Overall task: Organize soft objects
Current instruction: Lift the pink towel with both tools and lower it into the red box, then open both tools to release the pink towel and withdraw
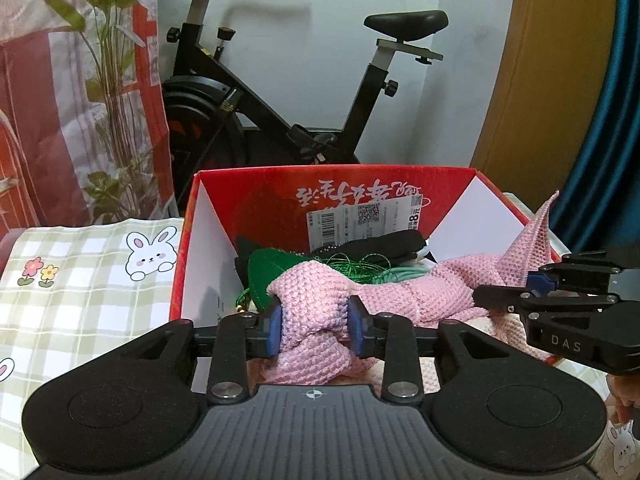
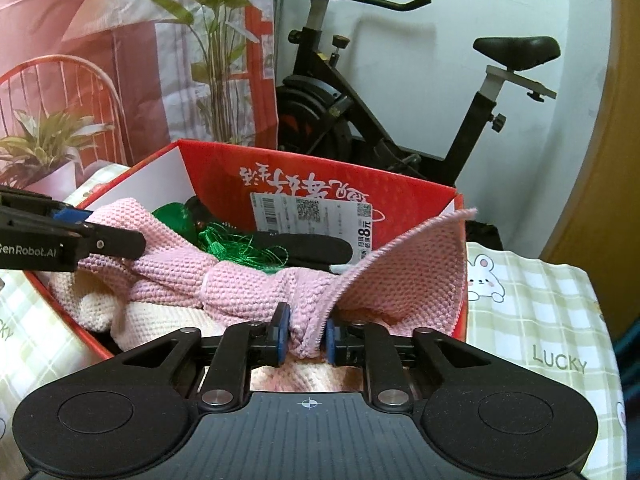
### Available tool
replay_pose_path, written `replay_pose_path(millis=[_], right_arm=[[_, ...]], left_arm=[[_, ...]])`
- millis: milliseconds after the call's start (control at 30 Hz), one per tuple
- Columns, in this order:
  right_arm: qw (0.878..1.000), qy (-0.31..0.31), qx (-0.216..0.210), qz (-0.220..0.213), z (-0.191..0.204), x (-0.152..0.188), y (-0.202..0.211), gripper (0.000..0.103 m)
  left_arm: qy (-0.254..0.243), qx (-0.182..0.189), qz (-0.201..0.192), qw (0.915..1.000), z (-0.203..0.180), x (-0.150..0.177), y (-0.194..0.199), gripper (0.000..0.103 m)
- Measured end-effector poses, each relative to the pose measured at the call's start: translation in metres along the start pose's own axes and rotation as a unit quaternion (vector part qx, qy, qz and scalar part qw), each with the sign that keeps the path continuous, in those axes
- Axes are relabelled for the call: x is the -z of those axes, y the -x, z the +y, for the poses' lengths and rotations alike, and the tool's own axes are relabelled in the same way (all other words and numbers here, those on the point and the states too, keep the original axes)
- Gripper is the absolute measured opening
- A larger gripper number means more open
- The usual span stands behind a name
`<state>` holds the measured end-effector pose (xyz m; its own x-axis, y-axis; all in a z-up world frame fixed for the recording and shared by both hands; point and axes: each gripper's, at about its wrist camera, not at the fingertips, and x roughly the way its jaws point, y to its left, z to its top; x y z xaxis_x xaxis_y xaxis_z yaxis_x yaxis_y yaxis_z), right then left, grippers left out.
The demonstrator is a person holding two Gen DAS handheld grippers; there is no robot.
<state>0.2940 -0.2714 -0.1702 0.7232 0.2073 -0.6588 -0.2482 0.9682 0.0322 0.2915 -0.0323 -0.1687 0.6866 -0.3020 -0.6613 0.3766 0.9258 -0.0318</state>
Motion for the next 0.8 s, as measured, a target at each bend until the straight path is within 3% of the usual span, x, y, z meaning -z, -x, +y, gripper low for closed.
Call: replay_pose_path(millis=[133, 233, 333, 400, 467, 567, 667, 800], right_arm=[[1.000, 0.002, 0.005, -0.008, 0.000, -0.001, 0.011, 0.025], [1.000, 0.005, 0.012, -0.017, 0.000, -0.002, 0.022, 0.040], [0.999, 0.005, 0.020, -0.032, 0.000, -0.005, 0.036, 0.056], [0.999, 0.004, 0.024, -0.040, -0.001, -0.007, 0.046, 0.064], [0.998, 0.005, 0.028, -0.050, -0.001, -0.009, 0.058, 0.076], [0.997, 0.009, 0.035, -0.067, -0.001, -0.010, 0.078, 0.093], [0.996, 0.003, 0.037, -0.087, -0.003, -0.012, 0.103, 0.102], [0.993, -0.017, 0.035, -0.115, -0.006, -0.015, 0.138, 0.103]], left_arm=[[0.001, -0.008, -0.003, 1.0000, 0.001, -0.001, 0.008, 0.042], [0.001, -0.014, -0.013, 0.9998, 0.001, -0.002, 0.017, 0.054], [0.001, -0.013, -0.020, 0.9997, -0.001, -0.003, 0.029, 0.072], [0.000, -0.016, -0.028, 0.9995, -0.002, -0.003, 0.038, 0.090], [-0.003, -0.021, -0.041, 0.9989, -0.004, -0.004, 0.049, 0.099], [-0.005, -0.022, -0.062, 0.9978, -0.006, -0.004, 0.069, 0.103], [-0.004, -0.030, -0.076, 0.9967, -0.010, -0.005, 0.090, 0.103], [-0.003, -0.046, -0.097, 0.9942, -0.017, -0.004, 0.120, 0.103]])
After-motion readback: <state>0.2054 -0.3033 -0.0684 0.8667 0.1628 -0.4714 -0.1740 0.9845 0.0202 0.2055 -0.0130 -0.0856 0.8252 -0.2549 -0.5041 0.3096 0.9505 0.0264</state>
